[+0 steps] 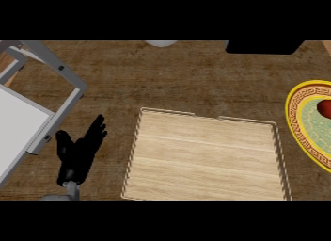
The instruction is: Pick the bell pepper from the tray and place it in the plate
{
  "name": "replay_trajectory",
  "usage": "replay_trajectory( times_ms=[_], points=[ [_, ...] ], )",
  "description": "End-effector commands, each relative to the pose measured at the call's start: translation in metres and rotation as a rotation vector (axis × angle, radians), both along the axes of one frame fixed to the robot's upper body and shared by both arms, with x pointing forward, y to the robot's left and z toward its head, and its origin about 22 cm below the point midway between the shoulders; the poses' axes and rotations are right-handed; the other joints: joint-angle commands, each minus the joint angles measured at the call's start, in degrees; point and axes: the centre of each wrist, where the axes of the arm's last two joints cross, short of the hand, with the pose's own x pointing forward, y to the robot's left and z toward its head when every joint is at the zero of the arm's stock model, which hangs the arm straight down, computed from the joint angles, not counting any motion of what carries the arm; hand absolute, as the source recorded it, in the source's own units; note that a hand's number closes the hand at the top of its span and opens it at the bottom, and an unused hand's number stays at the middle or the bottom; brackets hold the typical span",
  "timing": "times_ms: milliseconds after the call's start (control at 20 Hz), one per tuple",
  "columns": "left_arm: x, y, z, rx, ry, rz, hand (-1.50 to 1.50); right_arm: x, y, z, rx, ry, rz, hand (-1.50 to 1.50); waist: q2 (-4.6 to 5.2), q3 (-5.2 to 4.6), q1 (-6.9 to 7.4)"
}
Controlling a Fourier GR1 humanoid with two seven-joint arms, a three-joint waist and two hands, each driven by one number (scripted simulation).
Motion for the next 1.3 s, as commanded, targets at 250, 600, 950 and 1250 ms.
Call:
replay_trajectory(
  times_ms=[250,600,950,1250],
  points=[
    [0.0,0.009,0.001,0.002,0.005,0.002,0.0,-0.059,-0.052,0.001,0.186,-0.096,0.073,-1.5,-0.35,-0.14,-1.02],
    [-0.002,0.005,-0.007,0.006,0.014,0.056,0.0,-0.132,-0.079,-0.014,0.211,-0.054,0.235,-1.5,-0.67,-0.27,-1.88],
    [-0.009,-0.006,0.001,0.001,0.012,0.034,0.0,-0.185,-0.076,-0.039,0.142,0.023,0.284,-1.5,-0.88,-0.34,-2.08],
    [-0.001,0.017,-0.002,0.014,0.022,0.042,0.0,-0.201,-0.066,-0.052,0.134,0.065,0.285,-1.5,-0.85,-0.39,-2.06]
  ],
)
